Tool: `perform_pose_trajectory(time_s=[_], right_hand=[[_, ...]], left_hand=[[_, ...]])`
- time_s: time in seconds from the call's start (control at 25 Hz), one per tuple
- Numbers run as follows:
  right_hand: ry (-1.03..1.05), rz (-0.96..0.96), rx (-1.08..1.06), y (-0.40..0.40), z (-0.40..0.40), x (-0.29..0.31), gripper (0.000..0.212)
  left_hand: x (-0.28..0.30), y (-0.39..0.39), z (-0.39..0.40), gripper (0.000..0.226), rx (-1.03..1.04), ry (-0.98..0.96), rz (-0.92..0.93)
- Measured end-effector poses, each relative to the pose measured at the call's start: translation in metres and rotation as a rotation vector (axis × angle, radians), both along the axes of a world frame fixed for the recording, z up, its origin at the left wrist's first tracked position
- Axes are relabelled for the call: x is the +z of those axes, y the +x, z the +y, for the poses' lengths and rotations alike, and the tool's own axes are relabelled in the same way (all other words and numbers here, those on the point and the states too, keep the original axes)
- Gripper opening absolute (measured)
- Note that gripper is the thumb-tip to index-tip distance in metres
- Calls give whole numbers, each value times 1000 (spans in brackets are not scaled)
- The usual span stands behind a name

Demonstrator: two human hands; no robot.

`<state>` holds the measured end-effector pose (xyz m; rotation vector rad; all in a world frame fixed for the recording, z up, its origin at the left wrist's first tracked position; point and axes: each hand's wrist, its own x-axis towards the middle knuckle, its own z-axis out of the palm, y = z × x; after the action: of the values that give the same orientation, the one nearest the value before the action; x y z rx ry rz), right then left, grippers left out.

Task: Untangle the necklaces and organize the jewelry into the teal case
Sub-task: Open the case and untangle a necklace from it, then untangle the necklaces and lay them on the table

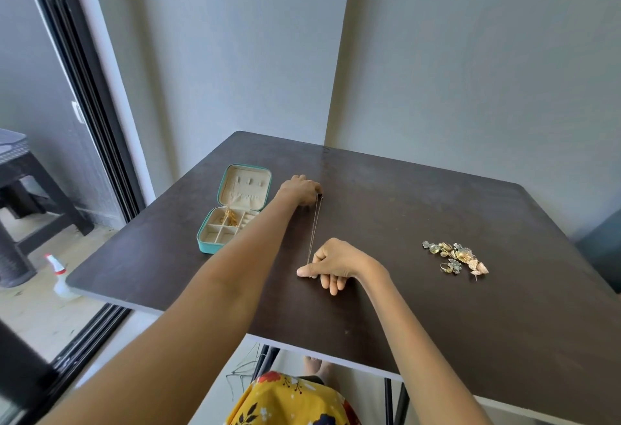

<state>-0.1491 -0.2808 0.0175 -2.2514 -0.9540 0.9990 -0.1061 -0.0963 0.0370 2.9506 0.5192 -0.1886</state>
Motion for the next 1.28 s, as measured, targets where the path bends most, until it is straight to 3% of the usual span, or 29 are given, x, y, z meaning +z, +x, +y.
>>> perform_pose_trajectory(time_s=[0.32, 0.52, 0.68, 0.84, 0.96, 1.12, 1.28], right_hand=[[-16, 50, 19, -3, 7, -1, 31], [17, 86, -6, -3, 3, 3, 35], [289, 105, -244, -5, 6, 5, 44], [511, -21, -465, -6, 38, 17, 39], [430, -192, -381, -17, 76, 25, 31], [187, -355, -264, -37, 112, 8, 27], [198, -361, -341, -43, 119, -8, 29]], left_hand=[[-2, 3, 6, 50, -36, 52, 11], [11, -7, 6, 50, -39, -18, -62], [42, -37, 24, 47, -39, -14, -216], [60, -94, 60, 28, 10, -72, -302], [51, -141, 83, 16, 104, -81, -279], [23, -170, 84, 17, 138, 0, -208], [6, -169, 81, 21, 122, 78, -258]])
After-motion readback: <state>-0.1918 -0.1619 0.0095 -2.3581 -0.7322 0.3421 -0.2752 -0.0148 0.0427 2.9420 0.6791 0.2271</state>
